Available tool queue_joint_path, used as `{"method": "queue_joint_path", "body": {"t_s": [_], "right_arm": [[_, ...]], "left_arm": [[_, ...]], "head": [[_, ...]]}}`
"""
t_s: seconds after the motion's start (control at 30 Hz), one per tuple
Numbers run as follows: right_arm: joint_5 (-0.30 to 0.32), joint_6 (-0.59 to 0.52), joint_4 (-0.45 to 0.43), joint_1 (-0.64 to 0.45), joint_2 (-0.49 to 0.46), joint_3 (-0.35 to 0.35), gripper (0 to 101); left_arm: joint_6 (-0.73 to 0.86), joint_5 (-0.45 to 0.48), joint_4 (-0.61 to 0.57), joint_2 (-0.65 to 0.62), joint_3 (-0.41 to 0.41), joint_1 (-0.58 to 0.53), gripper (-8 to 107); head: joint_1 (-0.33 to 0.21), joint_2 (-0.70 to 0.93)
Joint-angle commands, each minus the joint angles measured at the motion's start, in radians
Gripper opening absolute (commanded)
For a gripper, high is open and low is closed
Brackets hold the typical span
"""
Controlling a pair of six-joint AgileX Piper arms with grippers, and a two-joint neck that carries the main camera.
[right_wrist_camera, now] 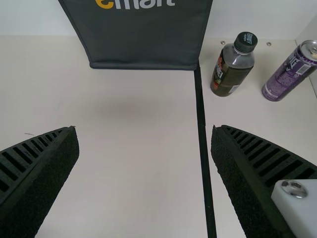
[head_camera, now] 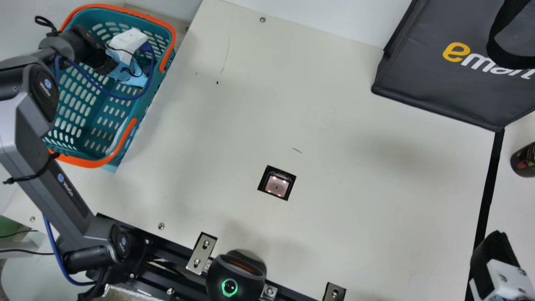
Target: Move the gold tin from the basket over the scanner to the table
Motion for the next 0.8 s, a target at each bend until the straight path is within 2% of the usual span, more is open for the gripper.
{"method": "queue_joint_path", "body": {"t_s": [0.0,0.13,0.6,0.63,0.77], "right_arm": [[0.000,0.000,0.000,0.000,0.000,0.000,95],[0.000,0.000,0.000,0.000,0.000,0.000,95],[0.000,0.000,0.000,0.000,0.000,0.000,95],[0.000,0.000,0.000,0.000,0.000,0.000,95],[0.000,0.000,0.000,0.000,0.000,0.000,95]], "left_arm": [[-0.003,-0.006,0.006,0.004,0.007,-0.006,90],[-0.014,-0.020,0.018,0.010,0.014,-0.013,90],[-0.037,-0.026,-0.014,-0.013,0.027,-0.009,-4],[-0.046,-0.027,-0.016,-0.023,0.032,-0.007,-8],[-0.101,-0.039,-0.011,-0.071,0.054,0.001,-8]], "head": [[-0.029,0.002],[-0.029,0.002],[-0.029,0.002],[-0.029,0.002],[-0.029,0.002]]}}
